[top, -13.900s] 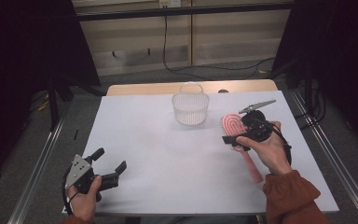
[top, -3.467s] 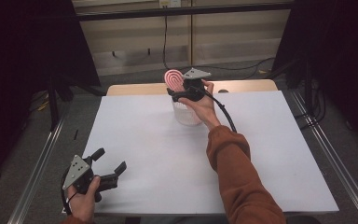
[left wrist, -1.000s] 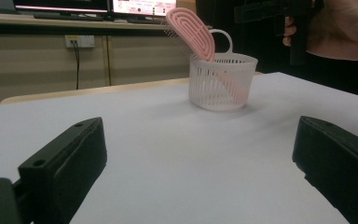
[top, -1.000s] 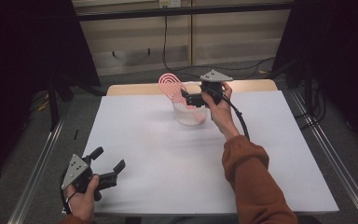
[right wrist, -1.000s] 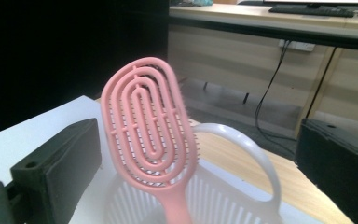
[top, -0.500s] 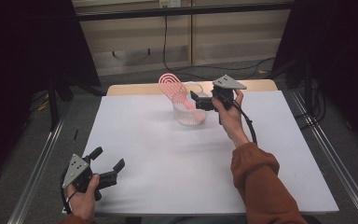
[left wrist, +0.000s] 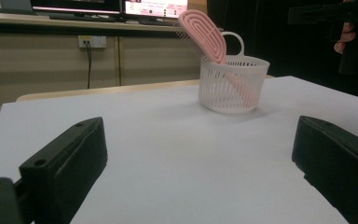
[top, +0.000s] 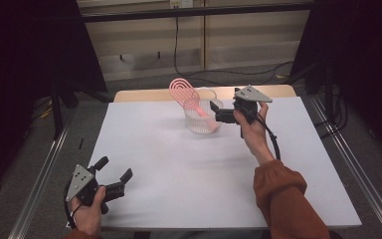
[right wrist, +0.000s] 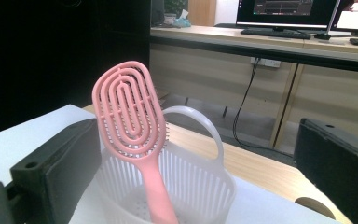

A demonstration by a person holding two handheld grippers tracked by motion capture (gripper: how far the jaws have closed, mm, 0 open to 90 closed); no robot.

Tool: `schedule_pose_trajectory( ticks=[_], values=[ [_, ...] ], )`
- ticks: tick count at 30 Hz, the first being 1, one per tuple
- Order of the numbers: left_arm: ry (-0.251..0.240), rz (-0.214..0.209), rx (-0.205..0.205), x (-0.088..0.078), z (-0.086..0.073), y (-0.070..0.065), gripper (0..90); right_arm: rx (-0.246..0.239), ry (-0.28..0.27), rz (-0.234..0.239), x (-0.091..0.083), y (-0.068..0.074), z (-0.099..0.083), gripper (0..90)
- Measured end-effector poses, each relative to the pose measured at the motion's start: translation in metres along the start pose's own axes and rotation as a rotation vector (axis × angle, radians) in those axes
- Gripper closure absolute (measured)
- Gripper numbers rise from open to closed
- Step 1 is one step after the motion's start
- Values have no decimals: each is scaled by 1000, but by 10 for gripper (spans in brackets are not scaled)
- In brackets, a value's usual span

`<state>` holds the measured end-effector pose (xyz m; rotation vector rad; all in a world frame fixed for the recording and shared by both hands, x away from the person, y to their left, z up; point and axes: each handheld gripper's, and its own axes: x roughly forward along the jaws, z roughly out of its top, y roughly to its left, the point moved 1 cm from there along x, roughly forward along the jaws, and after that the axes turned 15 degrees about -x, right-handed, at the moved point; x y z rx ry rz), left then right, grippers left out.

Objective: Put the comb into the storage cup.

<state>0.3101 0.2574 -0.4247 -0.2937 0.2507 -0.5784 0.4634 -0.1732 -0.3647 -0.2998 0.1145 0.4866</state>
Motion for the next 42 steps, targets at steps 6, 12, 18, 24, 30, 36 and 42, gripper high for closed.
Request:
schedule_pose_trajectory(
  ticks=[6,12,18,24,30,36,42],
  values=[
    [1,-12,1,-2,1,1,33,-22,-7,-12,-11,2,1,2],
    [-1,-10,4,-2,0,0,33,-29,-2,-31,-23,0,1,0],
    [-4,-8,5,-2,0,0,33,-5,15,-24,-33,0,-4,0],
    [1,6,22,-2,1,0,40,-7,14,-42,-46,1,-8,0],
    [2,-7,34,-1,0,-3,42,-5,29,-38,-55,0,-14,0],
    [-12,5,21,-3,1,-1,41,2,12,-53,-71,-1,-17,0],
    [-13,-5,14,-2,0,-3,41,0,18,-61,-85,1,-26,0]
  ],
)
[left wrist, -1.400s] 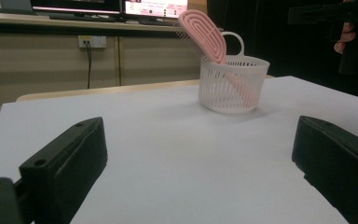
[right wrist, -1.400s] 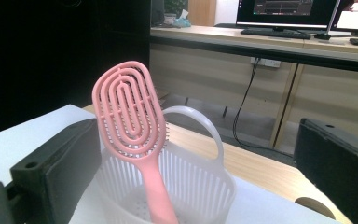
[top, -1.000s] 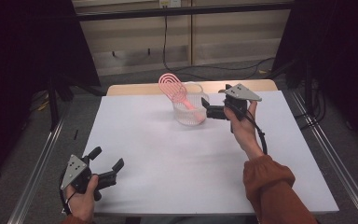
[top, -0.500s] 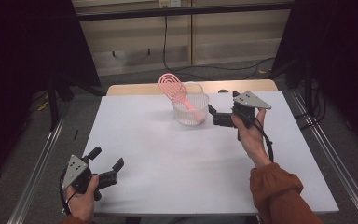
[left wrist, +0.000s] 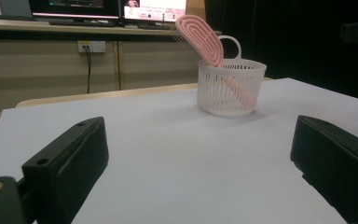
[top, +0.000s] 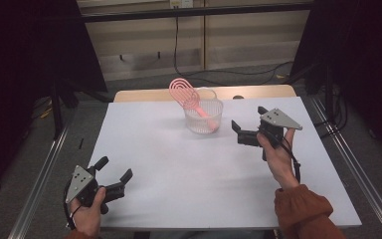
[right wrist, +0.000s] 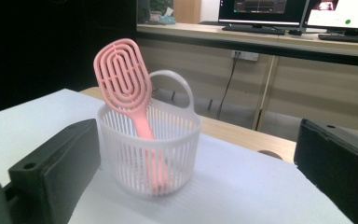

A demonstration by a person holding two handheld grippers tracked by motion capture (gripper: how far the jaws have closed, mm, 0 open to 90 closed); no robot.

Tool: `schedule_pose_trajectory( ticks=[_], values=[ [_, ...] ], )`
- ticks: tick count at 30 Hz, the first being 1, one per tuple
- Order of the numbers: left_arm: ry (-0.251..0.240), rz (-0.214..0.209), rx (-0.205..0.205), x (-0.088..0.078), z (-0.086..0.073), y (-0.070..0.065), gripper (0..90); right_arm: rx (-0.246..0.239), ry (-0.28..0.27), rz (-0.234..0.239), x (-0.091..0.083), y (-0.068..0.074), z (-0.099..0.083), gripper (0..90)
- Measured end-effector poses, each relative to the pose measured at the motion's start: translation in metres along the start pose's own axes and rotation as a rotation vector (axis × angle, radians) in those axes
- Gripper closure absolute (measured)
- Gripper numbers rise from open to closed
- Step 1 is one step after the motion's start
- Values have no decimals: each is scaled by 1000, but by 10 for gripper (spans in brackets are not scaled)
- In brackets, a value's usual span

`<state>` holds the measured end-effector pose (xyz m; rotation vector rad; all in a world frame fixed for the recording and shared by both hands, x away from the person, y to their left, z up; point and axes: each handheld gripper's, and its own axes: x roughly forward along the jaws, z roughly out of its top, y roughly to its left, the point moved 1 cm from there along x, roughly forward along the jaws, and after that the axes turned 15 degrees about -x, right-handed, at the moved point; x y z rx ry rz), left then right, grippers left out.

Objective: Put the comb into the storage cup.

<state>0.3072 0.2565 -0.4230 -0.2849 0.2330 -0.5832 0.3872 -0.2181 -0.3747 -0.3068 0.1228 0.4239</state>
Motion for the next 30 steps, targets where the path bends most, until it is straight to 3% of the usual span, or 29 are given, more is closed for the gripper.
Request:
schedule_pose_trajectory(
  ticks=[4,6,7,14,23,25,30],
  values=[
    [2,5,-6,-1,1,0,37,-15,8,-17,-8,-1,-4,2],
    [1,4,-5,-1,1,0,32,-24,12,-50,-13,-4,-6,11],
    [-2,4,-7,-1,1,0,32,-6,14,-46,-15,-5,-7,9],
    [-6,26,-6,-1,1,2,31,-4,2,-52,-33,-8,-13,0],
    [-19,41,-5,-2,1,2,31,-34,-3,-83,-53,-11,-17,0],
    [-20,47,0,-3,1,2,31,-54,1,-121,-57,-11,-19,7],
    [-23,50,-4,-3,1,2,31,-26,1,-127,-68,-11,-29,3]
  ],
)
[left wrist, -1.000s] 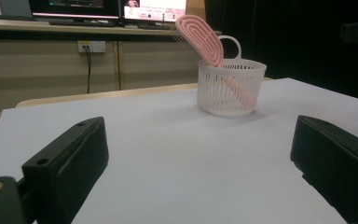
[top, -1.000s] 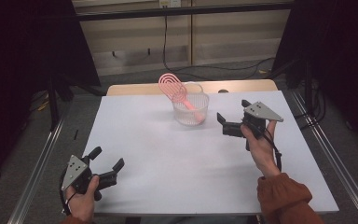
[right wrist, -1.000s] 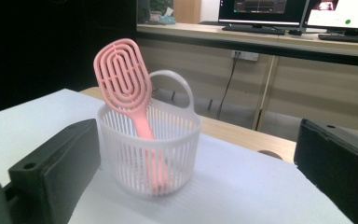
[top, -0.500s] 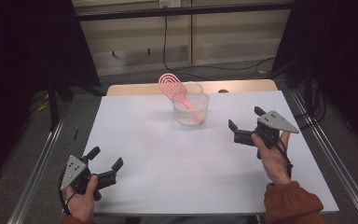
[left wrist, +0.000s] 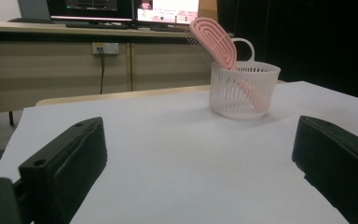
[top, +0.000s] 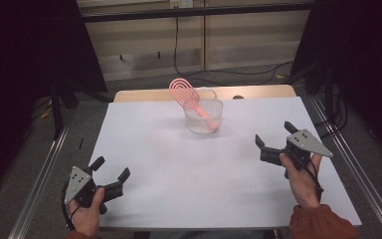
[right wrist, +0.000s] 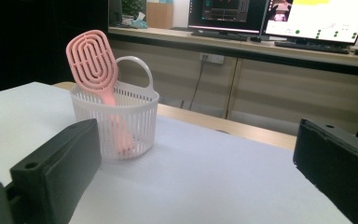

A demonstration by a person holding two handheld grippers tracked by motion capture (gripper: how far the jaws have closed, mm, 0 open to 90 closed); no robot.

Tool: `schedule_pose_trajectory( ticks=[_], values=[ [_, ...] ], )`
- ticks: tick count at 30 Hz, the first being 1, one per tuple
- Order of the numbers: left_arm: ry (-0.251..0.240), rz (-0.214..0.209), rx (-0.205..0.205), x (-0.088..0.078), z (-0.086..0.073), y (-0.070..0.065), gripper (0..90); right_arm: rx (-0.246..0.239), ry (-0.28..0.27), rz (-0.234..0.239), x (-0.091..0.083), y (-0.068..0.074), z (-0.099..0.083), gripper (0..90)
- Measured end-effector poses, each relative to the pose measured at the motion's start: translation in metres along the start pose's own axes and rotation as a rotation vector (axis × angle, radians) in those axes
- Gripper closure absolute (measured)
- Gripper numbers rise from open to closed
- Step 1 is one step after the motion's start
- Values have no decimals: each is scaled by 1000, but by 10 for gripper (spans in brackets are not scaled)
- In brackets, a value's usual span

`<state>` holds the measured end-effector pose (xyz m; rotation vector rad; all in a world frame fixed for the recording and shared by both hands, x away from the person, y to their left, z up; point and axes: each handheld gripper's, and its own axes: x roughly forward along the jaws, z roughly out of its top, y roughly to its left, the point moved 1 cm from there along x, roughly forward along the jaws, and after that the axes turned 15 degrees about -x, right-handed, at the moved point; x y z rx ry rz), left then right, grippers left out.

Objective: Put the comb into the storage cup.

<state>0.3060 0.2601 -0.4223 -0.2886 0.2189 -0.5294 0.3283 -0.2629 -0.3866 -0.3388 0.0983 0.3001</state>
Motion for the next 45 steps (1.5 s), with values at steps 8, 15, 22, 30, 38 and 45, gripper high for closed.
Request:
schedule_pose_trajectory(
  ticks=[8,15,22,30,38,45],
  values=[
    [4,-8,6,0,0,-1,31,-11,18,-33,-12,0,-8,3],
    [5,-2,10,-1,-1,0,31,16,43,-19,-23,-1,-15,0],
    [8,-3,20,-1,-1,-1,31,33,32,-4,-34,3,-19,0],
    [7,6,24,-3,-1,-2,32,26,42,-12,-46,2,-29,0],
    [5,8,18,-5,-1,-3,31,45,67,-34,-51,0,-44,1],
    [2,20,15,-5,-3,-5,31,55,75,-61,-54,0,-52,3]
  ],
)
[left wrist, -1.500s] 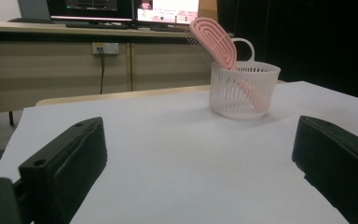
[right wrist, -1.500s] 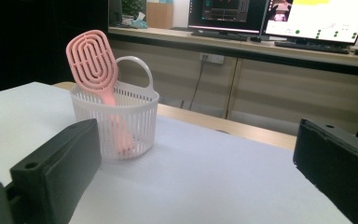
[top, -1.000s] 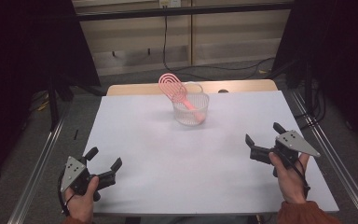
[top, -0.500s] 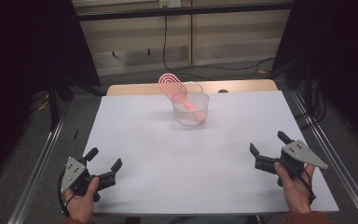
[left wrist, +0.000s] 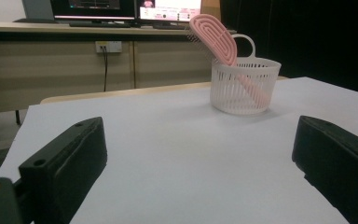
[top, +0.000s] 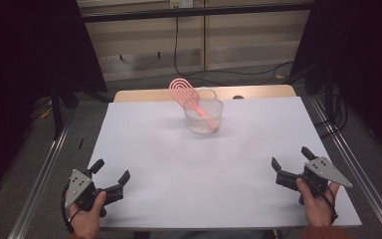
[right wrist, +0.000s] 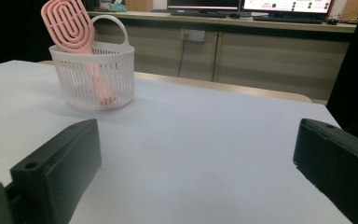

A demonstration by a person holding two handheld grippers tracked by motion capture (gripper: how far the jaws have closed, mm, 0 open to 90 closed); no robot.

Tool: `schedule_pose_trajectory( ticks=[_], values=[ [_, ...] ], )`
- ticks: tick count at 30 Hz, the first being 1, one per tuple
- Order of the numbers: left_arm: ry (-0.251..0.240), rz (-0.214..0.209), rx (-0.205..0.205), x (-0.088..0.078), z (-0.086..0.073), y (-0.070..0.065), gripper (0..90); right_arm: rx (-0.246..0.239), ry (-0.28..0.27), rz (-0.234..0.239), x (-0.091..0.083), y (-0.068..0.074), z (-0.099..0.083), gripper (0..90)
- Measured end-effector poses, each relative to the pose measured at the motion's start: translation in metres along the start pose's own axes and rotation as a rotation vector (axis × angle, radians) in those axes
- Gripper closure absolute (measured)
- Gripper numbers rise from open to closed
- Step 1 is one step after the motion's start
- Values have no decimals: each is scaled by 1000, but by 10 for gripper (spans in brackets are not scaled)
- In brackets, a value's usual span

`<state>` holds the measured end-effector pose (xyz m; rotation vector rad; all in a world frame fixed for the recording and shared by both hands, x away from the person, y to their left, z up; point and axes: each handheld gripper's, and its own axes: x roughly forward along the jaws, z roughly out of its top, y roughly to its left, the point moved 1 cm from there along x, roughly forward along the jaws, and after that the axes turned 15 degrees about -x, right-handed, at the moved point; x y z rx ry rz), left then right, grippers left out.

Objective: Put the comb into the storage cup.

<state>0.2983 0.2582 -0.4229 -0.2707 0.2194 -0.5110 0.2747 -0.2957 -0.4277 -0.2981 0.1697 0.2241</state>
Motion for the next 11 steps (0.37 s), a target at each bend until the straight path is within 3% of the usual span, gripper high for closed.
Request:
schedule_pose_trajectory(
  ticks=[11],
  values=[
    [5,-13,-7,3,1,2,31,5,-5,6,4,1,-1,3]
  ],
)
